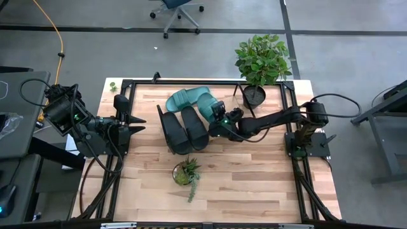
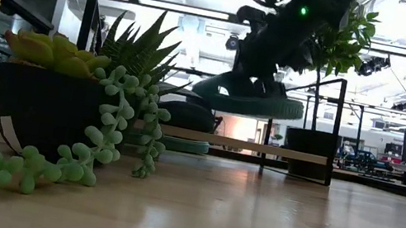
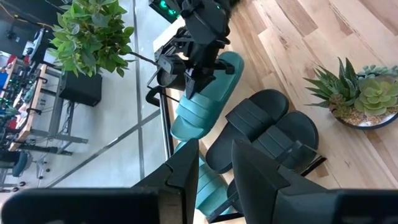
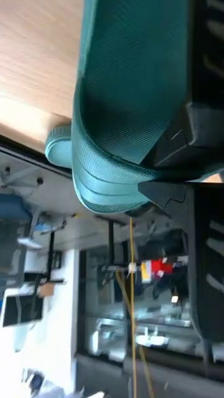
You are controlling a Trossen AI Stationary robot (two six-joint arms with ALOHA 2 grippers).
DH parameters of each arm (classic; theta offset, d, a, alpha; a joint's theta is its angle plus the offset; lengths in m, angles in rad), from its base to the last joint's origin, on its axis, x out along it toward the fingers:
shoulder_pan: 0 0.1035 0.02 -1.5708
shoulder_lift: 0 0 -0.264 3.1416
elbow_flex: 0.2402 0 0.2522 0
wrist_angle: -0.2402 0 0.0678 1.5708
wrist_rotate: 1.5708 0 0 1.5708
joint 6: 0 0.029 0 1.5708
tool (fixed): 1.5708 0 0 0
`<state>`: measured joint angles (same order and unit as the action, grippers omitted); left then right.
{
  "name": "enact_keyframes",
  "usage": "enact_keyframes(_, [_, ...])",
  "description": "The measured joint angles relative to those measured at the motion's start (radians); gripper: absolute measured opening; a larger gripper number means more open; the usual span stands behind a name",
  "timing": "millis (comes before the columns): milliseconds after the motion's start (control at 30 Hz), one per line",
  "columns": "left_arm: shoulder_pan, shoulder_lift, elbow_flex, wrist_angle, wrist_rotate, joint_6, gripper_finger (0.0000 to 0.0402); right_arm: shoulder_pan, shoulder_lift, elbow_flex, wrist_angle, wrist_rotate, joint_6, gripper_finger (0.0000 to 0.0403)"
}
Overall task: Pick and place slides into the shelf
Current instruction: Put the bottom blue slipper on the shelf
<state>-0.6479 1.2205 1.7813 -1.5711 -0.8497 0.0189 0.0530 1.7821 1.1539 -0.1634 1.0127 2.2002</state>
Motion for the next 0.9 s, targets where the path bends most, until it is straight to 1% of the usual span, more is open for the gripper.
enact_keyframes(67, [0.0, 0.0, 0.0, 0.0, 0.0, 0.0, 0.0085, -0.005, 0.002, 0.048, -0.108, -0.029, 0.017, 0.0])
enact_keyframes(133, [0.0, 0.0, 0.0, 0.0, -0.001, 0.0, 0.0085, -0.008, 0.008, 0.095, -0.219, -0.036, 0.065, 0.0])
enact_keyframes(233, [0.0, 0.0, 0.0, 0.0, -0.002, 0.001, 0.0085, -0.008, 0.032, 0.15, -0.312, -0.047, 0.101, 0.0])
enact_keyframes(400, [0.0, 0.0, 0.0, 0.0, -0.002, 0.002, 0.0085, -0.008, 0.094, 0.192, -0.294, -0.067, 0.107, 0.0])
enact_keyframes(567, [0.0, 0.0, 0.0, 0.0, 0.008, 0.003, 0.0085, -0.008, 0.152, 0.244, -0.28, -0.049, 0.11, 0.0])
enact_keyframes(767, [0.0, 0.0, 0.0, 0.0, 0.028, 0.003, 0.0085, -0.013, 0.159, 0.275, -0.363, -0.053, 0.11, 0.0])
enact_keyframes(900, [0.0, 0.0, 0.0, 0.0, 0.031, 0.003, 0.0085, -0.015, 0.16, 0.281, -0.363, -0.053, 0.111, 0.0])
